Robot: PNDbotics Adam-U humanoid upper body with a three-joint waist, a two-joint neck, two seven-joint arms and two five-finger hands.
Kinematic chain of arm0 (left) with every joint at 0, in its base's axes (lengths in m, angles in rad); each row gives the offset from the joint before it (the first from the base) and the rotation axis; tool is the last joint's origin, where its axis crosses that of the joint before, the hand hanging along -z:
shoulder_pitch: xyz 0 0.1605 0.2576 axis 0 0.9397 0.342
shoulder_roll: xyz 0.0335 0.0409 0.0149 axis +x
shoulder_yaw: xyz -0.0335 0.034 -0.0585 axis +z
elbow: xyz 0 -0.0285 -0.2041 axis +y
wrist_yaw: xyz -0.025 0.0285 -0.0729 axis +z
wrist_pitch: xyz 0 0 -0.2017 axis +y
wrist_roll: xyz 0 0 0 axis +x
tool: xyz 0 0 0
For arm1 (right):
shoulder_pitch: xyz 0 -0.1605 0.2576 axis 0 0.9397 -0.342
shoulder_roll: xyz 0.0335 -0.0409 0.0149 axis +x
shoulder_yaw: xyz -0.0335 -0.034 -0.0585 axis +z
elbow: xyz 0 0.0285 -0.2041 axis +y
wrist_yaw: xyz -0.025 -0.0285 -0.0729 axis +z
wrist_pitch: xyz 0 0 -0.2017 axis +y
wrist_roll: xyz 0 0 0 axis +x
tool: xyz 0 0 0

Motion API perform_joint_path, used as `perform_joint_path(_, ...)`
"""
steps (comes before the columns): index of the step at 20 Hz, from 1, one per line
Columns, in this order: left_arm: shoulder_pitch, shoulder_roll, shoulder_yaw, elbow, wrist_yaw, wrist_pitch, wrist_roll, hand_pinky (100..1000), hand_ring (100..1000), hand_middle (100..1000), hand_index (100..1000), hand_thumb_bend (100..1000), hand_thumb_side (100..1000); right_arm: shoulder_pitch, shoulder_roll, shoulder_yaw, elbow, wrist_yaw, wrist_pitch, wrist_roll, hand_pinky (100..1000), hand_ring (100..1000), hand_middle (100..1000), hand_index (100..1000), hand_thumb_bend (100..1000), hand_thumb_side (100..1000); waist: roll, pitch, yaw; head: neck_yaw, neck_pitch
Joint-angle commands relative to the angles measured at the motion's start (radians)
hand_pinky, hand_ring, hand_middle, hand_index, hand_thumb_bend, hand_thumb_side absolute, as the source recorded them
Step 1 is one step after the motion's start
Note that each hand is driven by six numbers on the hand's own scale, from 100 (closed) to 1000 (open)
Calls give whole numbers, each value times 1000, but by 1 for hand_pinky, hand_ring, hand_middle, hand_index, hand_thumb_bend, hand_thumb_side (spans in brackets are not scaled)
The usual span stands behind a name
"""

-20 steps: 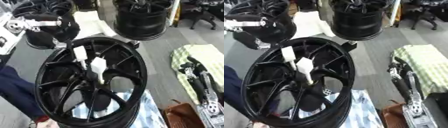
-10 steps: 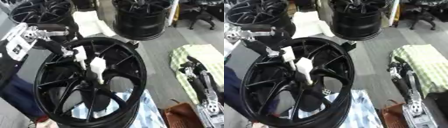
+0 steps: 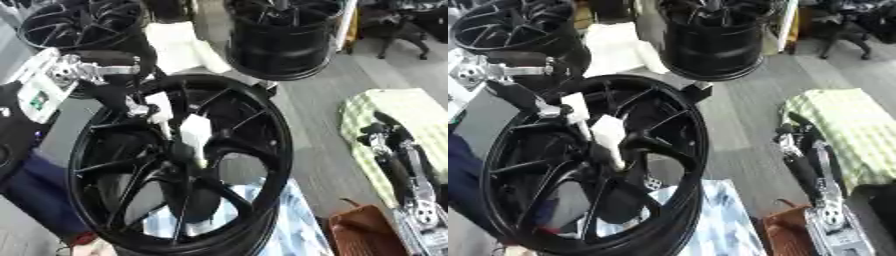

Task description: Pull the pin out of the wheel hub.

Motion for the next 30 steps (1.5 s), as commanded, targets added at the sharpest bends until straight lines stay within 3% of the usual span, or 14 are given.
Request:
perform_joint_path(1,-14,7,5,-2,-3,-94,-96,677,1000,779,932,271,528,-12,-18,1,-12,-3,-1,0,732,641,626,884,100,660,-3,-8,-2,-1,-3)
perform_joint_path(7,-11,1,0,1,-2,-107,-124,622,1000,752,925,274,531,-13,-18,2,-12,-3,-1,1,732,641,626,884,100,661,-3,-8,-3,0,-3)
perform_joint_path(13,-10,2,-6,-9,2,-129,-163,533,1000,696,912,236,476,-14,-18,2,-12,-3,-1,1,733,641,626,884,100,662,-2,-9,-4,-2,-3)
perform_joint_path(19,-6,-1,-11,-8,7,-145,-192,553,1000,709,917,247,504,-14,-18,2,-12,-3,-1,1,733,641,626,884,100,663,-2,-9,-5,-3,-3)
perform_joint_path(24,-5,-3,-21,-9,12,-162,-194,476,1000,652,902,182,394,-15,-18,1,-12,-3,-1,1,733,641,626,884,100,663,-2,-9,-6,-4,-3)
perform_joint_path(25,-5,-4,-20,-10,15,-163,-194,460,1000,628,889,147,324,-15,-18,1,-12,-3,-1,1,733,641,626,884,100,663,-2,-9,-6,-3,-3)
perform_joint_path(30,-8,-5,-15,-19,39,-155,-194,384,1000,566,840,100,177,-15,-18,1,-12,-4,-1,1,733,642,626,884,100,665,-2,-9,-6,-4,-3)
